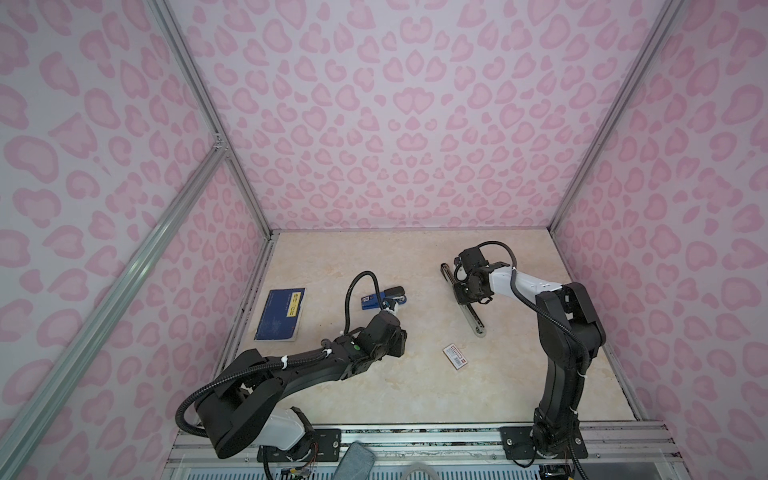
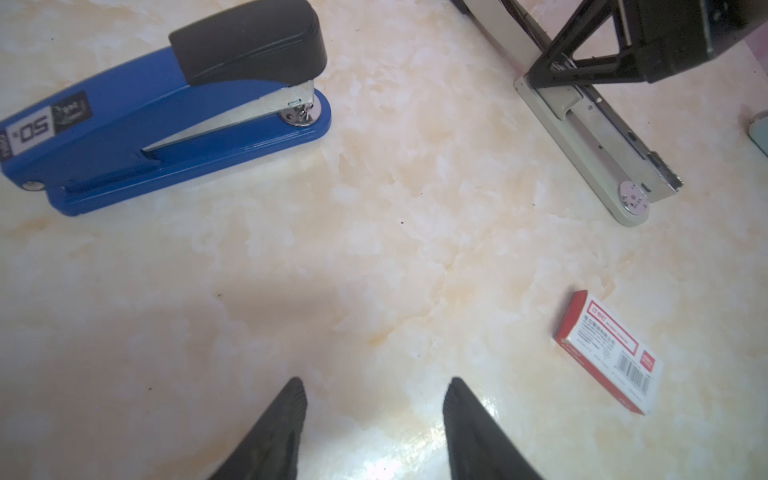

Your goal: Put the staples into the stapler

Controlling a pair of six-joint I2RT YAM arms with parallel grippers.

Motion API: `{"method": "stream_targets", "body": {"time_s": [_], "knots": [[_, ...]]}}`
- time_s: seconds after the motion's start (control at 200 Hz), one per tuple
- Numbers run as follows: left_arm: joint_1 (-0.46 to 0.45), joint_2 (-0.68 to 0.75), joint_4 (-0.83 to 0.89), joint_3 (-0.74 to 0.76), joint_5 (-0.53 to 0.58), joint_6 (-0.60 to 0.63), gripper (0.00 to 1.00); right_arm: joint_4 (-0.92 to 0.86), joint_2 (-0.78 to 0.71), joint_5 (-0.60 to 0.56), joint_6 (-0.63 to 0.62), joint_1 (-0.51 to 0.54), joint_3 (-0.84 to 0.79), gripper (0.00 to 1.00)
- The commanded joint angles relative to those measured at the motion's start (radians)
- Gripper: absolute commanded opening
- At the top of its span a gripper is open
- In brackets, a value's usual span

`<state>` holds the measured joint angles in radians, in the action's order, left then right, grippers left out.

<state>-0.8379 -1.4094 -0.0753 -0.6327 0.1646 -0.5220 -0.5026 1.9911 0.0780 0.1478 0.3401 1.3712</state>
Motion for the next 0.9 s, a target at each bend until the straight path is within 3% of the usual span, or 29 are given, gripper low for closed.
{"method": "stream_targets", "body": {"time_s": [0.0, 0.375, 0.7, 0.895], "knots": [[0.001, 0.010, 0.007, 0.001, 0.010, -0.011, 0.57, -0.001, 0.032, 0.025, 0.131, 0.005, 0.038, 0.19], [0.005, 0.032, 0.015, 0.010, 0.032, -0.017, 0.58, -0.002, 0.112, -0.043, 0.352, 0.109, 0.168, 0.20], [0.007, 0.063, 0.020, 0.033, 0.045, -0.024, 0.58, 0.016, 0.107, -0.161, 0.444, 0.097, 0.169, 0.21], [0.009, 0.064, 0.028, 0.025, 0.050, -0.021, 0.58, 0.016, 0.095, -0.149, 0.446, 0.097, 0.175, 0.40]]}}
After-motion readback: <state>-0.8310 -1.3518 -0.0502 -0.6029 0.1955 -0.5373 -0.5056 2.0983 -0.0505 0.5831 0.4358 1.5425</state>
